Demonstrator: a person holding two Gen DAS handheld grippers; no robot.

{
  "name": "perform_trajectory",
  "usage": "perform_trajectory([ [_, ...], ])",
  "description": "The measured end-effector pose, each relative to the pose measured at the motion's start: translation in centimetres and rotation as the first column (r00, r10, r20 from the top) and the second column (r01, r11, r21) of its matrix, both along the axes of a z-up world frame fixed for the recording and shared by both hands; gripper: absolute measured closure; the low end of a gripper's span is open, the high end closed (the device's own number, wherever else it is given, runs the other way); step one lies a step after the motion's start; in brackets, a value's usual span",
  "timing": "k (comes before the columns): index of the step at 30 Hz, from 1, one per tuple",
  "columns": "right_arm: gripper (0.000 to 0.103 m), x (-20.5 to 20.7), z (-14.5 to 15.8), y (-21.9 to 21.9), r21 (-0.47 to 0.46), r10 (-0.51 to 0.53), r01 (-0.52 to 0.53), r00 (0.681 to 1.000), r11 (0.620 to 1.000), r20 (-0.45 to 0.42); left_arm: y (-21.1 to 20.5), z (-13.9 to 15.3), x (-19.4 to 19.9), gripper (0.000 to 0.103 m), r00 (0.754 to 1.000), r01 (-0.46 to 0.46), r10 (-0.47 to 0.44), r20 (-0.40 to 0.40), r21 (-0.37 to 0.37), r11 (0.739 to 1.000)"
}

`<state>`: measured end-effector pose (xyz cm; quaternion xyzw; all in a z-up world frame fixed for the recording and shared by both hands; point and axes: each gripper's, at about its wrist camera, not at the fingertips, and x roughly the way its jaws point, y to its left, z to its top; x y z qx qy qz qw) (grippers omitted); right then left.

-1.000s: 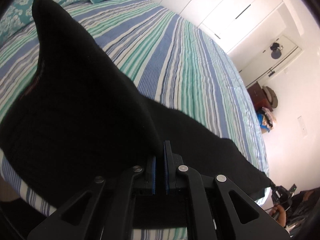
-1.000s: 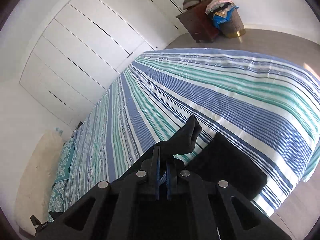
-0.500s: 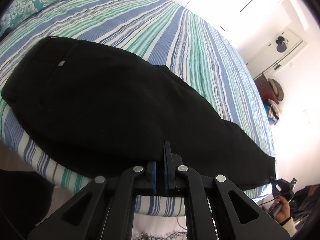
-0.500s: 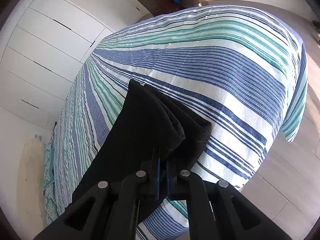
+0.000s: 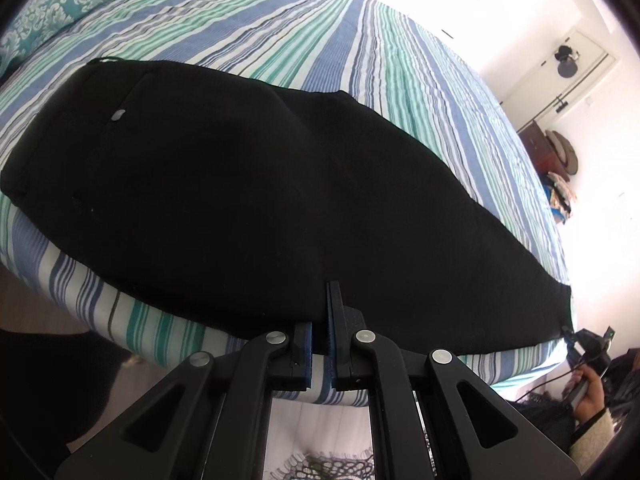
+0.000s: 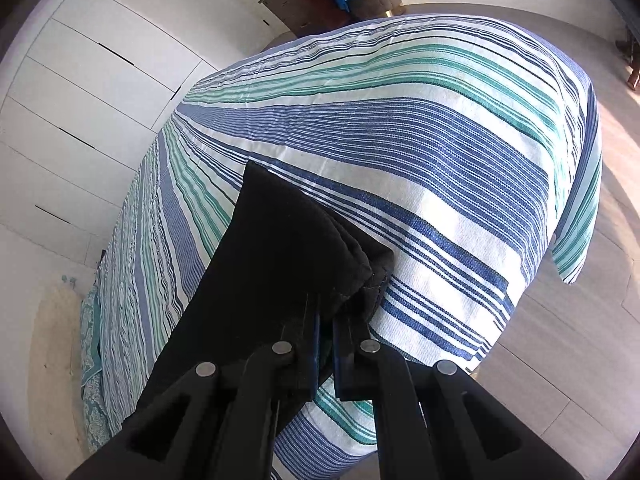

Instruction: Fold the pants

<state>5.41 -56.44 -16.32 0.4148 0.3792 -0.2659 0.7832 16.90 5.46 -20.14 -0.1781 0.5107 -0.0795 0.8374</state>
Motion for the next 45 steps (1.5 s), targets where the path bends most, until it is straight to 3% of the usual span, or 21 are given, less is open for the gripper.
perform_trajectory([
  [4,0.097,0.4,0.2,0.4,-0.032,0.005,-0.006,1.0,0.999,-0.026,-0.1,-1.2,0.1,0.093,0.999,0.012,-0.011,-0.04,0.027,1.0],
  [6,0.084,0.3,0.4,0.6,-0.054,-0.007,0.005,0.999,0.999,-0.036,0.0,-1.3,-0.2,0.088,0.998,0.021,-0.018,-0.062,0.045,0.999],
  [7,0.069,0.1,0.6,0.6,-0.058,-0.019,0.017,0.999,0.998,-0.035,0.2,-1.2,-0.5,0.078,0.997,0.022,-0.019,-0.071,0.045,0.999],
  [8,0.044,-0.3,0.8,0.5,-0.046,-0.029,0.028,0.999,0.999,-0.014,0.7,-1.1,-0.9,0.071,0.997,0.017,-0.015,-0.078,0.035,0.999],
  [10,0.02,-1.4,1.7,0.4,-0.055,-0.081,0.082,0.997,0.995,0.013,2.1,-0.5,-1.9,0.043,0.997,-0.022,0.023,-0.069,0.011,1.0],
  [13,0.02,-4.0,4.1,0.7,-0.121,-0.157,0.168,0.983,0.978,0.095,5.8,0.5,-2.6,0.038,0.989,-0.147,0.147,-0.035,-0.019,0.989],
  [15,0.02,-4.7,5.4,1.6,-0.159,-0.151,0.169,0.981,0.973,0.117,8.9,0.5,-2.5,0.037,0.968,-0.251,0.25,-0.036,-0.032,0.967],
  [18,0.02,-3.7,6.8,5.0,-0.233,-0.035,0.062,0.992,0.971,0.118,13.9,0.2,-2.5,0.037,0.912,-0.411,0.409,-0.045,-0.071,0.909],
  [21,0.02,-0.9,7.2,10.3,-0.294,0.159,-0.131,0.984,0.947,0.074,18.6,-0.7,-2.5,0.033,0.847,-0.531,0.525,-0.079,-0.11,0.84],
  [22,0.02,0.1,7.2,12.3,-0.311,0.23,-0.203,0.972,0.928,0.052,19.8,-1.1,-2.3,0.027,0.831,-0.556,0.548,-0.095,-0.119,0.822],
  [24,0.02,2.1,6.5,16.6,-0.326,0.378,-0.353,0.926,0.877,0.016,21.4,-2.1,-1.9,0.027,0.812,-0.582,0.569,-0.128,-0.108,0.806],
  [28,0.02,5.6,3.5,25.4,-0.319,0.634,-0.629,0.767,0.709,-0.103,22.7,-3.5,-0.4,0.028,0.815,-0.576,0.556,-0.161,-0.126,0.808],
  [29,0.02,6.2,2.8,27.2,-0.316,0.679,-0.682,0.721,0.66,-0.136,22.8,-3.4,-0.2,0.033,0.815,-0.578,0.561,-0.146,-0.135,0.805],
  [31,0.02,6.9,1.4,30.4,-0.322,0.745,-0.762,0.636,0.562,-0.203,23.0,-2.9,0.5,0.07,0.824,-0.566,0.555,-0.114,-0.132,0.814],
  [32,0.02,6.9,0.8,31.6,-0.329,0.766,-0.792,0.597,0.515,-0.238,22.9,-2.4,0.7,0.08,0.839,-0.544,0.538,-0.082,-0.136,0.828],
  [35,0.02,7.5,-0.4,34.1,-0.353,0.797,-0.845,0.512,0.401,-0.321,23.1,-1.0,1.9,0.088,0.868,-0.496,0.496,-0.017,-0.048,0.867],
  [38,0.02,7.6,-1.3,35.1,-0.366,0.798,-0.857,0.488,0.362,-0.354,23.1,-1.0,3.3,0.088,0.887,-0.461,0.461,-0.013,0.01,0.887],
  [42,0.017,8.7,-3.5,35.0,-0.331,0.772,-0.863,0.495,0.382,-0.398,22.3,-1.3,3.0,0.084,0.898,-0.439,0.44,-0.008,0.072,0.896],
  [45,0.006,8.8,-4.5,35.1,-0.343,0.768,-0.85,0.515,0.4,-0.381,21.8,-0.7,2.2,0.065,0.892,-0.444,0.45,-0.026,0.131,0.887],
])
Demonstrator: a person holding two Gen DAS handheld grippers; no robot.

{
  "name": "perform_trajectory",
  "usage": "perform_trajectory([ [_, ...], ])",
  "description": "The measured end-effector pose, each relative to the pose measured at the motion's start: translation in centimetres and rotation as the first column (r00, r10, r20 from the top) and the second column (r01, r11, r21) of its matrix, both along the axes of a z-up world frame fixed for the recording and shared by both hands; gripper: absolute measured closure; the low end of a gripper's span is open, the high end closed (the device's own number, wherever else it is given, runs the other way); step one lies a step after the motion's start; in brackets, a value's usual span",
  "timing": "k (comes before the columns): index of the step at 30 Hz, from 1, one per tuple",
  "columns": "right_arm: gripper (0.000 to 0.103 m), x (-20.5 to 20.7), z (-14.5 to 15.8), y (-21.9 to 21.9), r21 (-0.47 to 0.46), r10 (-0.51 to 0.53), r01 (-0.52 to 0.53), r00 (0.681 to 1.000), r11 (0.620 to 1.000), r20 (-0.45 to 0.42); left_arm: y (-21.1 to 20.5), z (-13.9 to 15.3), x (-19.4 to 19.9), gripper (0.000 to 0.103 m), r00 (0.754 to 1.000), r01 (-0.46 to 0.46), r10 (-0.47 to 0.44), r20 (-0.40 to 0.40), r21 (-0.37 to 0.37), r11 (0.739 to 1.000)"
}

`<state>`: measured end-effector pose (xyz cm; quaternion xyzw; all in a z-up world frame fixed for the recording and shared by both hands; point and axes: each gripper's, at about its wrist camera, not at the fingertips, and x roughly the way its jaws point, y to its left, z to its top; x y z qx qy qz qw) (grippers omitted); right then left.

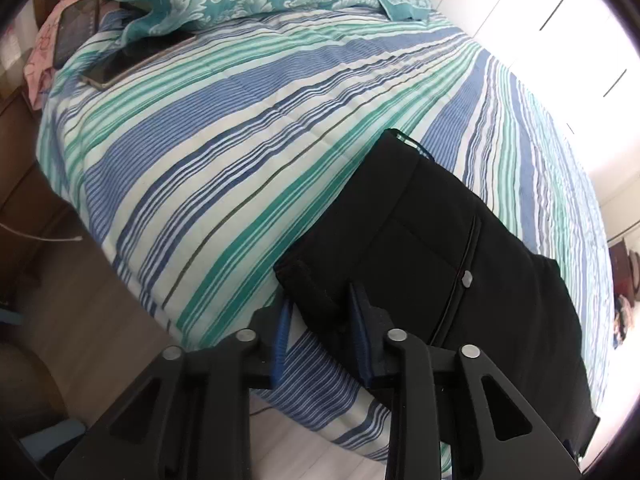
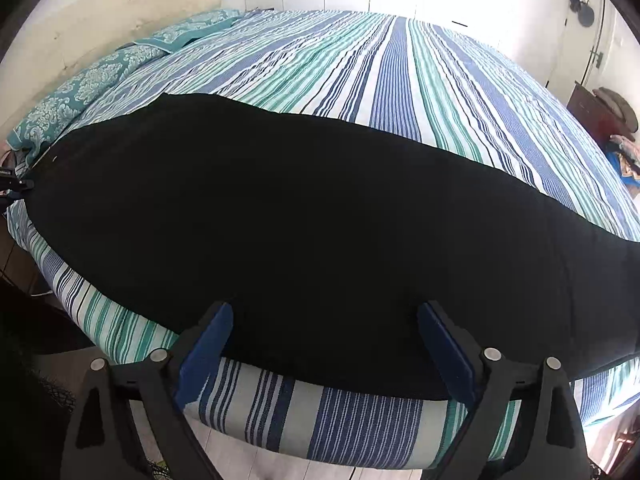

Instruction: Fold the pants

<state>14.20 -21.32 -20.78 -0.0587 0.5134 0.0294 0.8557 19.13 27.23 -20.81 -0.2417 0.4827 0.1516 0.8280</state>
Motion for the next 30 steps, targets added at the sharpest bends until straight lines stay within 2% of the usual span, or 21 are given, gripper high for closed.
perform_trajectory([
  [1,0.005,0.0,-0.1,0.1,-0.006,0.005,-0.005,1.0,1.0,-0.002,-0.5,0.6,-0.3,0.056,1.0,-0.014,0.014,-0.006,0.015,1.0],
  [3,0.005,-0.2,-0.1,0.1,-0.005,0.018,-0.018,1.0,1.0,0.003,-0.9,1.9,-1.6,0.047,0.999,-0.041,0.04,0.012,0.052,0.998],
  [5,0.006,-0.6,0.2,-0.2,0.009,0.02,-0.02,1.0,1.0,0.009,-2.5,3.8,-3.0,0.042,0.997,-0.043,0.036,0.064,0.101,0.994],
  [7,0.006,-0.9,0.9,-0.7,0.023,0.012,-0.013,1.0,1.0,0.025,-5.2,5.5,-3.5,0.03,0.994,0.0,-0.017,0.11,0.154,0.988],
  [8,0.006,-1.2,1.3,-1.2,0.031,0.003,-0.004,0.999,1.0,0.042,-6.9,6.3,-3.5,0.028,0.99,0.029,-0.053,0.132,0.176,0.984],
  [10,0.006,-1.8,2.4,-2.4,0.033,-0.033,0.031,0.996,0.999,0.082,-10.8,6.9,-2.6,0.019,0.976,0.113,-0.145,0.162,0.189,0.975],
  [11,0.006,-2.0,2.7,-3.2,0.036,-0.059,0.056,0.993,0.998,0.099,-12.9,6.9,-2.0,0.018,0.965,0.171,-0.202,0.166,0.187,0.967],
  [13,0.006,-2.2,3.0,-5.3,0.055,-0.126,0.121,0.986,0.991,0.105,-17.1,6.3,-0.6,0.018,0.941,0.273,-0.303,0.153,0.188,0.943],
  [16,0.006,-2.5,3.2,-8.9,0.118,-0.267,0.256,0.96,0.959,0.087,-23.4,5.0,0.8,0.018,0.893,0.395,-0.429,0.134,0.223,0.891],
  [19,0.006,-3.1,4.5,-12.4,0.188,-0.377,0.351,0.918,0.917,0.121,-28.8,3.8,1.7,0.018,0.84,0.494,-0.532,0.109,0.254,0.832],
  [22,0.006,-3.3,5.5,-15.6,0.202,-0.432,0.399,0.887,0.894,0.162,-33.1,2.2,1.9,0.018,0.784,0.573,-0.618,0.055,0.316,0.756],
  [23,0.006,-3.2,5.4,-17.0,0.209,-0.461,0.427,0.874,0.88,0.153,-34.1,1.4,1.9,0.018,0.769,0.596,-0.639,0.023,0.334,0.73],
  [25,0.005,-2.9,3.9,-19.9,0.234,-0.536,0.511,0.842,0.827,0.058,-35.1,0.0,1.3,0.018,0.745,0.634,-0.666,-0.038,0.347,0.691],
  [26,0.005,-3.4,3.2,-21.1,0.259,-0.567,0.544,0.823,0.798,0.021,-35.2,-0.6,0.9,0.018,0.739,0.646,-0.671,-0.064,0.35,0.679],
  [27,0.006,-4.2,3.4,-21.6,0.299,-0.575,0.54,0.817,0.787,0.038,-35.2,-1.1,0.1,0.018,0.735,0.653,-0.674,-0.077,0.35,0.672],
  [29,0.006,-4.9,3.8,-22.0,0.289,-0.594,0.563,0.804,0.774,0.025,-34.3,-1.7,-1.0,0.017,0.732,0.658,-0.677,-0.08,0.339,0.672],
  [30,0.006,-5.3,3.6,-22.5,0.281,-0.606,0.581,0.796,0.764,0.001,-34.0,-1.8,-1.6,0.014,0.735,0.653,-0.674,-0.068,0.336,0.679],
])
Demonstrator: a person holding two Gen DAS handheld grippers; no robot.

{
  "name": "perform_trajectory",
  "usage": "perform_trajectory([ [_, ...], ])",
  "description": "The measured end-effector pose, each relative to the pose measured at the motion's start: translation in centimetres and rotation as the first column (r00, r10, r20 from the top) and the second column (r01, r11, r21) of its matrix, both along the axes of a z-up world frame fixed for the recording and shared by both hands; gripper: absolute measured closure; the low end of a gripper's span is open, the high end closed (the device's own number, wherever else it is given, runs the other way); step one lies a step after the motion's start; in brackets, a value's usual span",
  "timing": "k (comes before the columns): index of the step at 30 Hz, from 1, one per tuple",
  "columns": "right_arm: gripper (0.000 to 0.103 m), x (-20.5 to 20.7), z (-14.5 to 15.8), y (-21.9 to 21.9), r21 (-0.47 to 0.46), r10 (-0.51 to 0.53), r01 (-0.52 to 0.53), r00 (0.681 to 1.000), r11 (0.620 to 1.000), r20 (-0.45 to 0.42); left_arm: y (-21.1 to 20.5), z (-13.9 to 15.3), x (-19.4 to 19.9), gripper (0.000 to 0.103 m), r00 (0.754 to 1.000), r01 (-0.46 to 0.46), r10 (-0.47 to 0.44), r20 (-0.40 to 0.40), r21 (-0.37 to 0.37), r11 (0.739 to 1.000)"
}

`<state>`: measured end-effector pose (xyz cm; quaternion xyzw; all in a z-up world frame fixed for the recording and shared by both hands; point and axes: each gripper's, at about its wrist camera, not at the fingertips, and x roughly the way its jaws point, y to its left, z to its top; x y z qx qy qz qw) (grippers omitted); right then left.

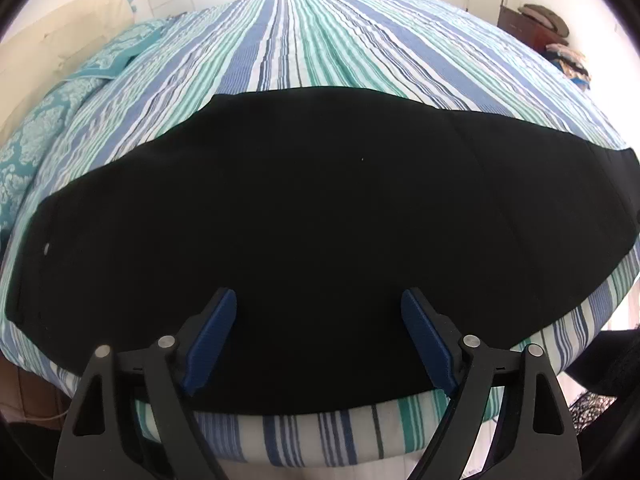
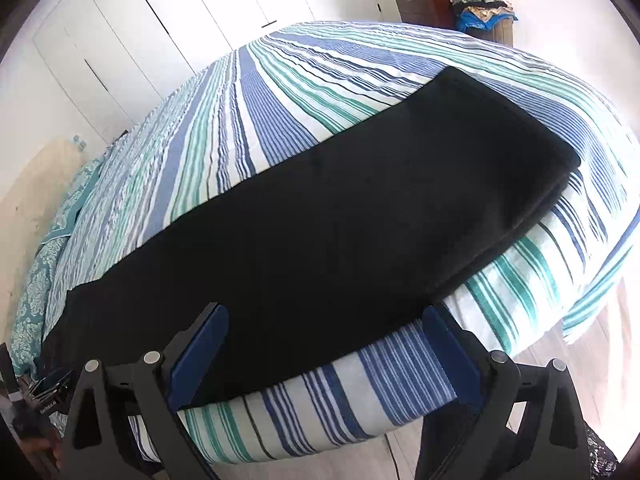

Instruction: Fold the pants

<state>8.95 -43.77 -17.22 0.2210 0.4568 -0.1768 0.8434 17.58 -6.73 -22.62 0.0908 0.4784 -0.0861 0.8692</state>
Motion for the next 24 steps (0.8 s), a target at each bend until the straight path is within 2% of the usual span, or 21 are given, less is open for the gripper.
perform_trajectory([
  [1,0.006,-0.6,-0.1,-0.7,0.029,-0.033,0.033,0.999,0.999,0.001,0.4,0.0,-0.3,0.01,1.0,-0.011,0.011,0.003,0.001,1.0],
  [3,0.006,-2.2,0.8,-2.3,0.091,-0.115,0.108,0.99,0.99,0.076,0.9,0.1,-0.6,0.01,1.0,-0.022,0.022,-0.005,-0.001,1.0],
  [6,0.006,-4.6,4.5,-5.1,0.086,-0.205,0.19,0.947,0.978,0.247,1.1,0.4,-0.7,0.01,1.0,-0.031,0.031,0.002,0.014,0.999],
  [8,0.006,-5.2,6.3,-8.1,0.096,-0.239,0.22,0.924,0.971,0.297,0.9,0.5,-0.8,0.011,0.999,-0.034,0.034,0.005,0.013,0.999],
  [9,0.006,-5.0,6.8,-9.8,0.111,-0.242,0.219,0.923,0.969,0.3,0.8,0.6,-0.9,0.011,0.999,-0.033,0.032,0.007,0.01,0.999],
  [11,0.006,-3.5,7.1,-13.2,0.154,-0.181,0.144,0.946,0.978,0.267,0.4,0.9,-1.2,0.011,1.0,-0.019,0.019,0.015,0.006,1.0],
  [14,0.007,-1.0,6.1,-16.2,0.176,0.0,-0.024,0.99,0.984,0.14,-0.7,1.0,-2.0,0.011,1.0,0.008,-0.009,0.028,0.016,1.0],
  [17,0.011,0.8,4.7,-17.4,0.252,0.118,-0.133,0.99,0.959,0.073,-1.4,1.0,-2.4,0.011,1.0,0.013,-0.013,0.024,0.021,1.0],
  [19,0.012,1.8,4.5,-17.6,0.218,0.157,-0.167,0.986,0.962,0.061,-1.6,1.1,-2.6,0.011,1.0,0.01,-0.011,0.02,0.021,1.0],
  [22,0.016,3.7,3.7,-18.0,0.259,0.209,-0.217,0.976,0.941,0.058,-1.4,1.3,-2.7,0.011,1.0,0.007,-0.008,0.017,0.034,0.999],
  [24,0.018,4.7,2.7,-18.0,0.267,0.245,-0.242,0.969,0.933,0.023,-1.3,1.3,-2.6,0.011,1.0,-0.001,0.001,0.01,0.04,0.999],
])
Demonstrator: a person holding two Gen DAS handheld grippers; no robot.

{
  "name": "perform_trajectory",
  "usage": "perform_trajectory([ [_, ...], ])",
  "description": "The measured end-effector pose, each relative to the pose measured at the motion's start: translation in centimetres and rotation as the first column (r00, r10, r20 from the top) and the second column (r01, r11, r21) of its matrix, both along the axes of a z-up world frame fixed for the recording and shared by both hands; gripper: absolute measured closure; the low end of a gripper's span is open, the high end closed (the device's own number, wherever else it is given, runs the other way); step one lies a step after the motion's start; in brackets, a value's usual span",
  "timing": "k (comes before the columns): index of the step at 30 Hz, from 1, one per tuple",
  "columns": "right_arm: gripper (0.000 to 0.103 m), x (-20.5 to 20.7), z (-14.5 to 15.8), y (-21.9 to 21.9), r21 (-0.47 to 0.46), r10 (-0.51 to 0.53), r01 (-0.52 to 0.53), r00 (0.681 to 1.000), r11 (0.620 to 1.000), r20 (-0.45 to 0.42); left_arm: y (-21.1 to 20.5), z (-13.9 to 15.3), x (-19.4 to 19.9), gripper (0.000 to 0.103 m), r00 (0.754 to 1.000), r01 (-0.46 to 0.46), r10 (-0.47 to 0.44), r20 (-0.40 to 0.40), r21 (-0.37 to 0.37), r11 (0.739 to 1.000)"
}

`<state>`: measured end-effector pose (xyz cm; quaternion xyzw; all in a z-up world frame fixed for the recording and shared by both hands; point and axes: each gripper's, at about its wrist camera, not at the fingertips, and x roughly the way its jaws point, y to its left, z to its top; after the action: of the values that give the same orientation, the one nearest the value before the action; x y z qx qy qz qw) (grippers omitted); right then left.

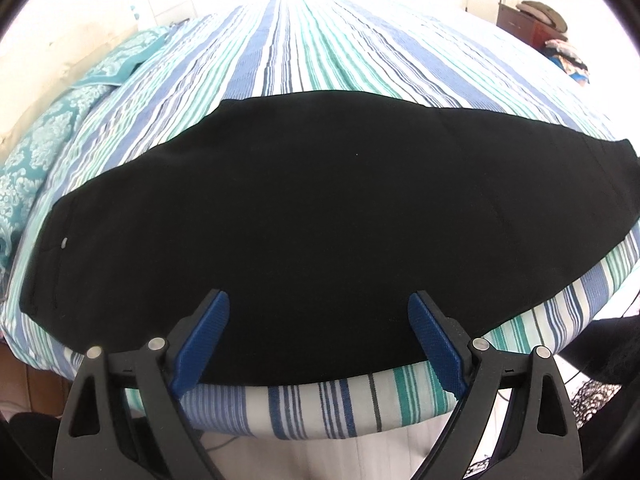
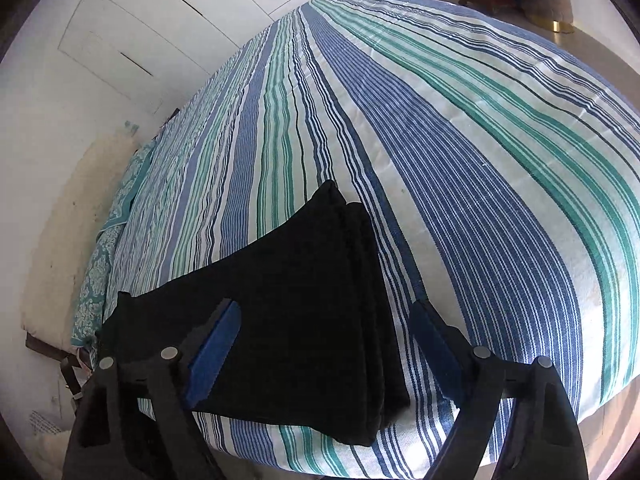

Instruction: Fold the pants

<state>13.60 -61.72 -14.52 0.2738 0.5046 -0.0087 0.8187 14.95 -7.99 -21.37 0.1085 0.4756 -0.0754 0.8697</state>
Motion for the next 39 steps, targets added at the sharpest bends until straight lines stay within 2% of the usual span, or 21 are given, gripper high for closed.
perform_trajectory([
  [2,0.02,0.5,-0.8,-0.1,0.0,0.025,-0.025,0.999,1.0,-0.026,0.3,-0.1,0.3,0.011,1.0,-0.014,0.014,-0.005,-0.002,1.0],
  [4,0.021,0.8,-1.1,-0.3,0.04,0.037,-0.035,0.999,0.999,-0.037,0.9,-0.2,0.8,0.011,1.0,-0.028,0.028,-0.012,-0.007,1.0],
  [5,0.032,1.0,-1.3,-0.4,0.075,0.042,-0.039,0.998,0.996,-0.043,0.9,-0.3,0.9,0.011,0.999,-0.033,0.033,-0.015,-0.008,0.999],
  [6,0.038,1.2,-1.7,-0.5,0.117,0.053,-0.046,0.997,0.992,-0.06,0.9,-0.3,1.0,0.011,0.999,-0.035,0.035,-0.017,-0.009,0.999],
  [8,0.062,1.3,-2.2,-0.3,0.13,0.075,-0.062,0.993,0.99,-0.096,0.9,-0.4,1.0,0.011,0.999,-0.035,0.035,-0.016,-0.01,0.999],
  [9,0.069,1.1,-2.4,-0.2,0.132,0.068,-0.054,0.992,0.99,-0.11,1.0,-0.4,1.0,0.011,0.999,-0.034,0.034,-0.015,-0.01,0.999],
  [11,0.081,0.6,-2.5,-0.6,0.159,0.027,-0.009,0.994,0.987,-0.11,1.0,-0.2,0.9,0.011,0.999,-0.031,0.031,-0.011,-0.012,0.999],
  [14,0.088,0.0,-1.6,0.9,0.147,0.026,-0.015,0.997,0.989,-0.07,1.7,0.0,1.1,0.011,0.999,-0.034,0.034,0.003,-0.028,0.999],
  [17,0.088,-0.1,0.9,3.8,0.2,0.04,-0.048,0.998,0.979,0.042,2.7,-0.1,1.2,0.011,0.998,-0.056,0.056,0.0,-0.057,0.997],
  [20,0.088,0.3,3.0,8.4,0.294,0.052,-0.094,0.988,0.951,0.147,3.8,-0.2,1.4,0.011,0.996,-0.088,0.087,-0.011,-0.091,0.992],
  [23,0.088,1.6,3.7,14.9,0.34,0.096,-0.158,0.977,0.927,0.192,4.8,0.0,1.4,0.011,0.994,-0.107,0.107,-0.006,-0.125,0.986],
  [26,0.088,3.4,2.9,22.5,0.394,0.125,-0.202,0.969,0.896,0.213,5.8,0.3,1.0,0.011,0.994,-0.11,0.112,0.006,-0.142,0.984],
  [28,0.088,4.7,1.7,27.8,0.398,0.149,-0.226,0.965,0.889,0.213,6.7,0.4,0.8,0.011,0.992,-0.12,0.122,0.006,-0.158,0.98],
  [31,0.088,6.1,-0.7,35.4,0.362,0.181,-0.238,0.966,0.901,0.185,8.2,0.5,0.8,0.011,0.989,-0.146,0.147,-0.011,-0.184,0.972],
  [34,0.086,7.2,-3.4,42.7,0.27,0.237,-0.268,0.961,0.925,0.141,9.8,0.7,0.8,0.011,0.986,-0.168,0.166,-0.028,-0.209,0.963],
  [36,0.072,7.3,-4.8,47.2,0.127,0.307,-0.315,0.948,0.94,0.082,10.8,0.8,0.8,0.011,0.984,-0.179,0.176,-0.036,-0.233,0.956],
  [37,0.045,7.3,-5.1,49.0,0.056,0.348,-0.351,0.936,0.935,0.057,11.4,1.0,0.8,0.011,0.982,-0.189,0.185,-0.037,-0.246,0.951],
  [38,0.029,6.9,-5.0,50.3,0.018,0.395,-0.396,0.917,0.918,0.056,11.8,1.0,0.9,0.011,0.979,-0.201,0.198,-0.038,-0.262,0.944],
  [39,0.025,6.5,-4.6,50.9,-0.017,0.436,-0.436,0.897,0.9,0.068,12.3,1.1,1.0,0.011,0.977,-0.211,0.208,-0.042,-0.286,0.934],
])
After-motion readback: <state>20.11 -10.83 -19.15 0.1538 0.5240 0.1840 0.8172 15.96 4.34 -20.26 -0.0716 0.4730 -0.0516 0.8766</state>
